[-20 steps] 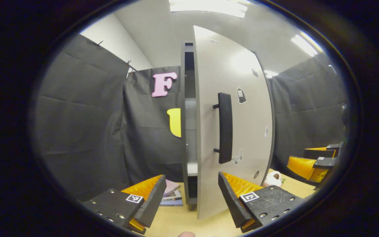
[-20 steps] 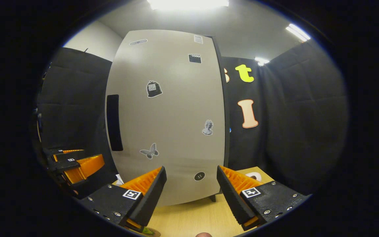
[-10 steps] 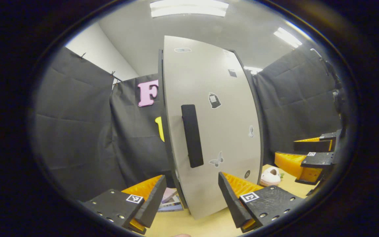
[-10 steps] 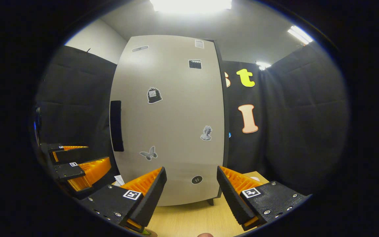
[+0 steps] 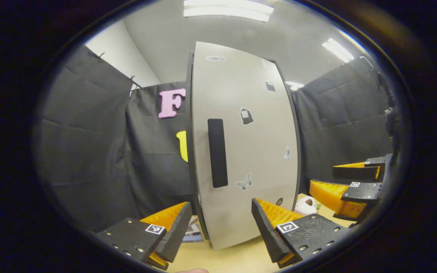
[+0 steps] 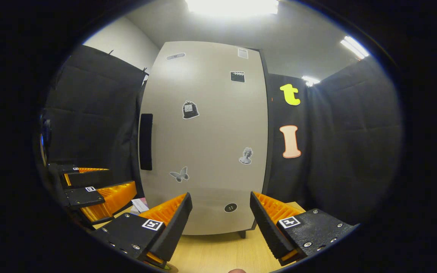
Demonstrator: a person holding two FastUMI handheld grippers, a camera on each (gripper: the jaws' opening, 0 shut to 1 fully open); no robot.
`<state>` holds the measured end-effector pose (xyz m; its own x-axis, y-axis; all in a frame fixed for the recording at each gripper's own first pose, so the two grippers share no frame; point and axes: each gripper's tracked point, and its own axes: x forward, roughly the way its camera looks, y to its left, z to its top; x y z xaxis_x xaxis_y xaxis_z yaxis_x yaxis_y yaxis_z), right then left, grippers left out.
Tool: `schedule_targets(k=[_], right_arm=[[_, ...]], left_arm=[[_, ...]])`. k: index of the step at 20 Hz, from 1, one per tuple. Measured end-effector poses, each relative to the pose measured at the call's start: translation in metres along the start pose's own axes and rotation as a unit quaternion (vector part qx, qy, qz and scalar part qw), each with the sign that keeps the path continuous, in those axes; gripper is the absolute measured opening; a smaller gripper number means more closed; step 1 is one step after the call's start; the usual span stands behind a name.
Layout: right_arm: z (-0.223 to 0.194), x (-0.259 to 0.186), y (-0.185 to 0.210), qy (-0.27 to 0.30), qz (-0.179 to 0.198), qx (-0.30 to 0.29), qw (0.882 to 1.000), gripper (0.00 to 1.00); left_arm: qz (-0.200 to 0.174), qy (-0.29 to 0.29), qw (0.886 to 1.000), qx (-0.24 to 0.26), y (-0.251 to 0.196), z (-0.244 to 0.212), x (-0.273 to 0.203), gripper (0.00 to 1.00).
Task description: Open the cabinet door with the right hand, grasp the bottle in the cabinet with the left hand and place it on the coaster, then close the cabinet door with the right hand.
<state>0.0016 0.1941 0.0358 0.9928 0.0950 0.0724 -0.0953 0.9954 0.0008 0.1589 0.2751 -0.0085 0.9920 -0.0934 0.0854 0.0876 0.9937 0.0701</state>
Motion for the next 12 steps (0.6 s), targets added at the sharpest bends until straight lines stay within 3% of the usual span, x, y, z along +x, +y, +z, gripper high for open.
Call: schedule_targets(k=[9, 10, 11, 12], right_arm=[[-0.002, 0.001, -0.005, 0.006, -0.013, 0.015, 1.000, 0.95], [-0.001, 0.001, -0.007, 0.005, -0.016, 0.018, 1.000, 0.95], [0.002, 0.001, -0.008, 0.003, -0.018, 0.021, 1.000, 0.94], [0.003, 0.002, -0.010, 0.000, -0.022, 0.022, 1.000, 0.95]], left_arm=[[0.003, -0.002, 1.000, -0.026, 0.007, -0.002, 0.009, 0.95], [0.005, -0.002, 1.000, -0.025, 0.008, -0.003, 0.010, 0.86], [0.008, -0.002, 1.000, -0.022, 0.009, -0.002, 0.010, 0.95], [0.012, -0.001, 1.000, -0.018, 0.011, -0.003, 0.011, 0.90]])
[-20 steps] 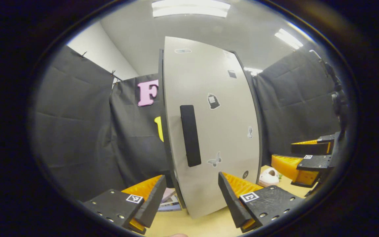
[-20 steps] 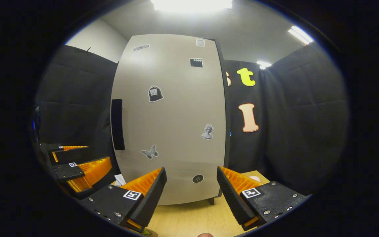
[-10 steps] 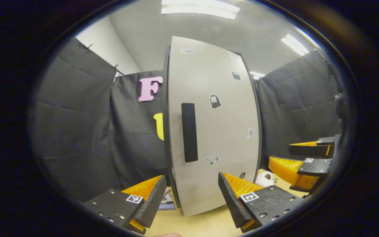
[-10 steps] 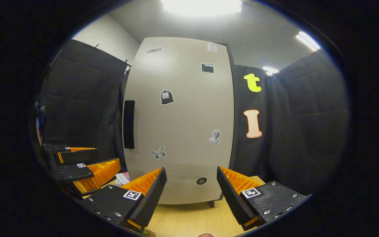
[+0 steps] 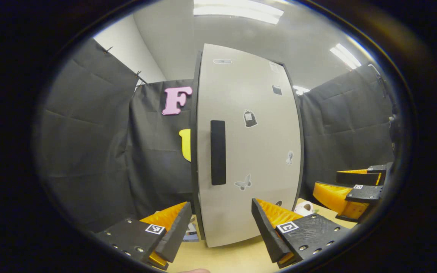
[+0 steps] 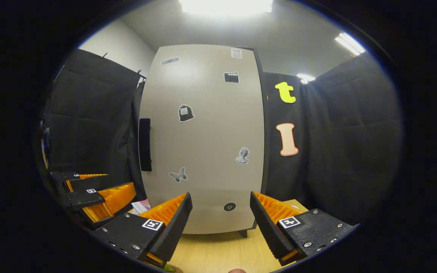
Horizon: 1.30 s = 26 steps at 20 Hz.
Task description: Open the cabinet door with the right hand, grasp the bottle in the cabinet with the left hand and place it on the coaster, then close the cabinet door with the right hand.
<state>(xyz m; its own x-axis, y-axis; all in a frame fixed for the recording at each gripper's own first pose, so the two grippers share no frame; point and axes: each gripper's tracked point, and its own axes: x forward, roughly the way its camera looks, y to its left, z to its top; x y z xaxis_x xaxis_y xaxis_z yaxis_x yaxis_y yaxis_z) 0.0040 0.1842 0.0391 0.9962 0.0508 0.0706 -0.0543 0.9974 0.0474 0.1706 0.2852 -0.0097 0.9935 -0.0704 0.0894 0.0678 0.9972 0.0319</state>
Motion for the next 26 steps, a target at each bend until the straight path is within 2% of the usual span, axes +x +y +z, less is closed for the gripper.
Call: schedule_targets(k=[1, 2, 6, 9, 10, 12, 13, 15, 16, 17, 18, 19, 21, 22, 23, 26], right_arm=[[0.001, 0.001, -0.003, -0.002, -0.005, 0.001, 1.000, 0.94], [0.002, 0.003, -0.005, -0.003, -0.010, 0.005, 1.000, 0.95], [0.007, 0.010, -0.005, 0.000, -0.025, 0.033, 0.999, 0.94], [0.009, 0.009, -0.001, 0.002, -0.019, 0.024, 1.000, 0.95], [0.009, 0.009, -0.001, 0.001, -0.016, 0.020, 1.000, 0.95], [0.006, 0.008, -0.001, 0.003, -0.015, 0.021, 1.000, 0.95], [0.003, 0.008, -0.001, 0.006, -0.015, 0.023, 1.000, 0.95], [0.000, 0.008, 0.001, 0.011, -0.013, 0.026, 0.999, 0.95], [0.000, 0.007, 0.001, 0.013, -0.013, 0.025, 1.000, 0.95], [-0.001, 0.006, 0.002, 0.012, -0.012, 0.023, 1.000, 0.95], [0.000, 0.006, 0.002, 0.011, -0.011, 0.023, 1.000, 0.95], [0.000, 0.004, 0.001, 0.010, -0.011, 0.023, 1.000, 0.95], [-0.001, 0.005, 0.001, 0.010, -0.010, 0.025, 1.000, 0.94], [-0.001, 0.005, 0.000, 0.010, -0.011, 0.023, 1.000, 0.95], [-0.002, 0.006, -0.001, 0.010, -0.012, 0.022, 1.000, 0.95], [-0.002, 0.006, 0.003, 0.011, -0.007, 0.028, 1.000, 0.94]], left_arm=[[0.007, -0.003, 1.000, 0.006, 0.003, 0.002, 0.000, 0.95], [0.013, -0.006, 1.000, 0.011, 0.003, 0.003, 0.001, 0.90], [0.020, -0.001, 1.000, 0.017, -0.001, 0.002, 0.006, 0.90], [0.019, 0.013, 1.000, 0.013, -0.004, -0.003, 0.005, 0.95], [0.019, 0.009, 1.000, 0.016, -0.005, 0.000, 0.004, 0.91], [0.018, 0.006, 1.000, 0.021, -0.006, 0.002, 0.005, 0.90], [0.017, 0.007, 1.000, 0.022, -0.008, 0.002, 0.005, 0.86], [0.015, 0.008, 1.000, 0.020, -0.012, 0.000, 0.005, 0.86], [0.015, 0.009, 1.000, 0.019, -0.014, -0.001, 0.005, 0.90], [0.014, 0.010, 1.000, 0.018, -0.015, -0.002, 0.005, 0.86], [0.013, 0.011, 1.000, 0.018, -0.017, -0.002, 0.005, 0.86], [0.012, 0.011, 1.000, 0.019, -0.018, -0.002, 0.005, 0.90], [0.012, 0.009, 1.000, 0.019, -0.019, 0.000, 0.005, 0.90], [0.011, 0.006, 1.000, 0.016, -0.021, 0.000, 0.006, 0.87], [0.010, 0.003, 1.000, 0.012, -0.021, 0.002, 0.005, 0.90], [0.007, 0.001, 1.000, 0.008, -0.021, 0.001, 0.004, 0.90]])
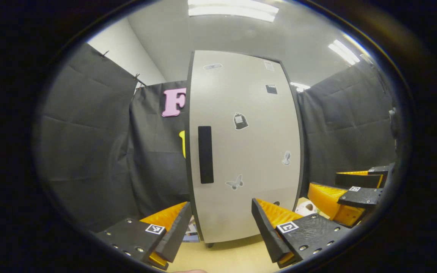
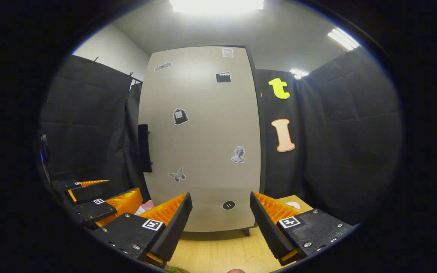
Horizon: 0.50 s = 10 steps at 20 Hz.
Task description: Open the cabinet door with the right hand, grasp the bottle in the cabinet with the left hand and place it on the coaster, then close the cabinet door with the right hand.
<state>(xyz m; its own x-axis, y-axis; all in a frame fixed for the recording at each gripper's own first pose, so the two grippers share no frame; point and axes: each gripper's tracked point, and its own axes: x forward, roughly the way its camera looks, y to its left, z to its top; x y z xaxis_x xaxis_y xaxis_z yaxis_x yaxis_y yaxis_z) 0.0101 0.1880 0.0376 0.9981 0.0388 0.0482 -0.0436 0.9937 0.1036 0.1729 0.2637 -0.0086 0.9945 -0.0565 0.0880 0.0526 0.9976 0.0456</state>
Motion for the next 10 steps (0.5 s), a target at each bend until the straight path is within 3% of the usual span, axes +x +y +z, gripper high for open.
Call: schedule_targets(k=[7, 8, 10], right_arm=[[-0.0007, 0.0017, 0.0006, -0.003, 0.000, 0.003, 1.000, 0.95], [0.0006, 0.0021, 0.0039, -0.005, 0.005, 0.009, 1.000, 0.94], [0.0024, 0.0011, 0.0017, -0.010, 0.002, 0.008, 1.000, 0.94]], left_arm=[[0.000, 0.005, 1.000, 0.000, 0.0054, -0.0032, 0.0051, 0.86], [-0.003, 0.003, 1.000, 0.001, 0.0051, -0.0024, 0.0050, 0.90], [-0.004, 0.001, 1.000, 0.007, 0.0048, -0.0020, 0.0045, 0.86]])
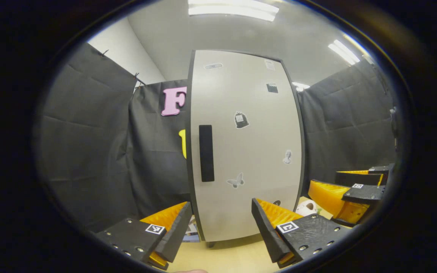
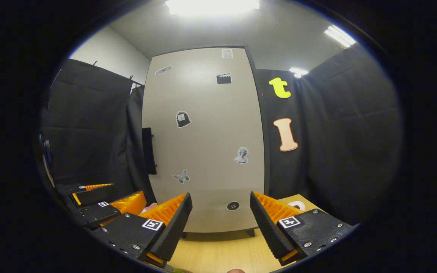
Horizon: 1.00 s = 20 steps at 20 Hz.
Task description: Open the cabinet door with the right hand, grasp the bottle in the cabinet with the left hand and place it on the coaster, then close the cabinet door with the right hand.
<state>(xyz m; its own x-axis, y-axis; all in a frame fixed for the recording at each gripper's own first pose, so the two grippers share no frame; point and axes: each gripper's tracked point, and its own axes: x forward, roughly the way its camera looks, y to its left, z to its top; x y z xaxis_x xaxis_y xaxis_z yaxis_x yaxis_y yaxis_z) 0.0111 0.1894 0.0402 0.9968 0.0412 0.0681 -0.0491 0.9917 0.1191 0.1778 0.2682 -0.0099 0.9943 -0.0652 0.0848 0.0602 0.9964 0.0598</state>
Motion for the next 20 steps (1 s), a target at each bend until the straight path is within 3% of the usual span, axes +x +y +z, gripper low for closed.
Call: schedule_targets(k=[1, 2, 6, 7, 10, 14, 16, 18, 19, 20], right_arm=[[0.000, 0.001, 0.001, -0.001, 0.000, -0.001, 1.000, 0.95], [-0.001, 0.002, 0.001, 0.000, 0.000, -0.001, 1.000, 0.95], [0.000, 0.002, -0.002, -0.003, -0.003, 0.000, 1.000, 0.95], [0.001, 0.003, -0.004, -0.006, -0.003, 0.002, 1.000, 0.95], [0.000, 0.004, -0.011, -0.006, -0.011, 0.007, 1.000, 0.95], [0.001, 0.004, -0.018, -0.009, -0.018, 0.019, 1.000, 0.95], [-0.002, 0.003, -0.019, -0.004, -0.019, 0.015, 1.000, 0.94], [-0.006, 0.002, -0.018, -0.001, -0.016, 0.014, 1.000, 0.95], [-0.007, 0.001, -0.018, 0.002, -0.016, 0.013, 1.000, 0.95], [-0.007, 0.001, -0.017, 0.002, -0.013, 0.012, 1.000, 0.95]], left_arm=[[0.000, 0.000, 1.000, 0.001, 0.000, -0.001, 0.000, 0.90], [-0.001, 0.000, 1.000, 0.000, -0.001, -0.001, 0.001, 0.86], [-0.004, 0.006, 1.000, -0.001, -0.003, -0.005, 0.004, 0.86], [-0.005, 0.009, 1.000, 0.002, -0.003, -0.006, 0.005, 0.95], [-0.004, 0.005, 1.000, 0.018, -0.004, -0.004, 0.009, 0.90], [0.003, 0.005, 1.000, 0.018, -0.005, -0.006, 0.004, 0.90], [0.002, 0.009, 1.000, 0.016, -0.007, -0.006, 0.002, 0.95], [0.000, 0.009, 1.000, 0.019, -0.010, -0.004, 0.000, 0.87], [0.000, 0.008, 1.000, 0.020, -0.011, -0.005, -0.002, 0.91], [0.001, 0.009, 1.000, 0.021, -0.012, -0.005, -0.003, 0.87]])
